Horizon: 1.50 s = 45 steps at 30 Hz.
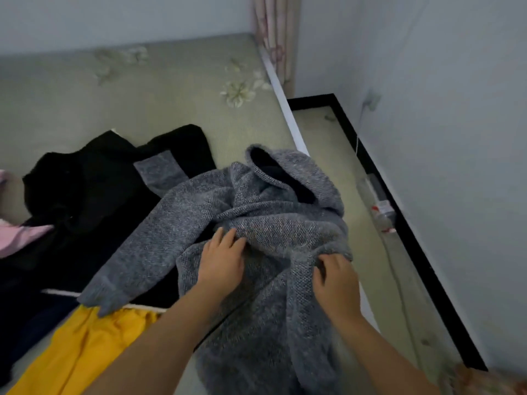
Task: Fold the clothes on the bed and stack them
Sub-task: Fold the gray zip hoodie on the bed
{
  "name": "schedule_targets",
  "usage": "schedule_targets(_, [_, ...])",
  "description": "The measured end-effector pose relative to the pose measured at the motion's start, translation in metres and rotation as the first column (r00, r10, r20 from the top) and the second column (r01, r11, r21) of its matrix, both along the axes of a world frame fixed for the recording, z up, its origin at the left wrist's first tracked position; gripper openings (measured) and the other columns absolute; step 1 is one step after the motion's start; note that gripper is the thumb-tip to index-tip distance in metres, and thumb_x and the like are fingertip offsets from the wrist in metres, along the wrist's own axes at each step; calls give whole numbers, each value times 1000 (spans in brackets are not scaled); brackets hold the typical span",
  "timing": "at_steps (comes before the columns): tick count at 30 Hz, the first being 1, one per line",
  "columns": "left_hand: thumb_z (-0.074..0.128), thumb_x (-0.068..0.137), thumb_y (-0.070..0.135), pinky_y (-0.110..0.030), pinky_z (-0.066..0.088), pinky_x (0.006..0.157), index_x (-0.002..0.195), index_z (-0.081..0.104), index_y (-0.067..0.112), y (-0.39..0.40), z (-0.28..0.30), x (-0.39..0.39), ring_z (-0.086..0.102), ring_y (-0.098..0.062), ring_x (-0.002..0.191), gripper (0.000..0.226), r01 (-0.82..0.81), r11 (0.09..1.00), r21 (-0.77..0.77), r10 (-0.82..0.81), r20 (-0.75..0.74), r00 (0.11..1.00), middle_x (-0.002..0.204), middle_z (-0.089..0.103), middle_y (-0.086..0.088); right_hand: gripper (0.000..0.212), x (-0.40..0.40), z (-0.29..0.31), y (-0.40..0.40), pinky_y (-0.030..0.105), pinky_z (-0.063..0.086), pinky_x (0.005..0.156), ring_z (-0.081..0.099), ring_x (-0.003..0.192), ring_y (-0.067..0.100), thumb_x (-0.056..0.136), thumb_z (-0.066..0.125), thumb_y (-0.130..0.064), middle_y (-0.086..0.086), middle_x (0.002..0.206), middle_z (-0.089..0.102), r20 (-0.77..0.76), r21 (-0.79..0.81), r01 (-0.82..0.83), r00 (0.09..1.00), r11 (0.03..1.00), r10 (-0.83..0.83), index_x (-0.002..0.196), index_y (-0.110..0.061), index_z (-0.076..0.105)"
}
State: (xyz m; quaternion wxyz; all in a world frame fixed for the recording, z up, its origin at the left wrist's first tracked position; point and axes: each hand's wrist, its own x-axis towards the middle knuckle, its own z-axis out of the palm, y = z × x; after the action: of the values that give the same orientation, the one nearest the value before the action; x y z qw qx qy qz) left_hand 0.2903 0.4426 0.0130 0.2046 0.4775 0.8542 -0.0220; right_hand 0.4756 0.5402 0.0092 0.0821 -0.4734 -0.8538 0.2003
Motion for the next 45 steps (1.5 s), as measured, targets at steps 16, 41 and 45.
schedule_targets(16, [40, 94, 15, -41, -4, 114, 123, 50, 25, 47, -63, -79, 46, -20, 117, 32, 12, 991, -134, -35, -171, 985, 116, 57, 1, 23, -91, -56, 83, 38, 18, 104, 57, 100, 19, 97, 37, -36, 0, 99, 63, 448, -243, -337, 793, 910, 414, 89, -21, 53])
schedule_targets(41, [40, 91, 16, -38, 40, 87, 118, 49, 7, 36, -45, -16, 46, -29, 113, 29, -42, 992, -115, 46, 31, 998, 119, 52, -12, 41, -7, -48, 43, 42, 14, 109, 57, 99, 20, 99, 24, -37, 4, 104, 65, 314, -482, -465, 700, 743, 642, 109, -17, 58])
schedule_targets(45, [38, 96, 29, -41, 31, 101, 125, 43, 10, 42, -68, -19, 44, -30, 121, 35, -110, 944, -312, 123, 20, 992, 129, 50, -13, 18, 8, -49, 54, 32, 37, 62, 58, 68, 31, 85, 62, -17, 13, 70, 62, 113, -13, -145, 983, 989, 146, 74, -4, 64])
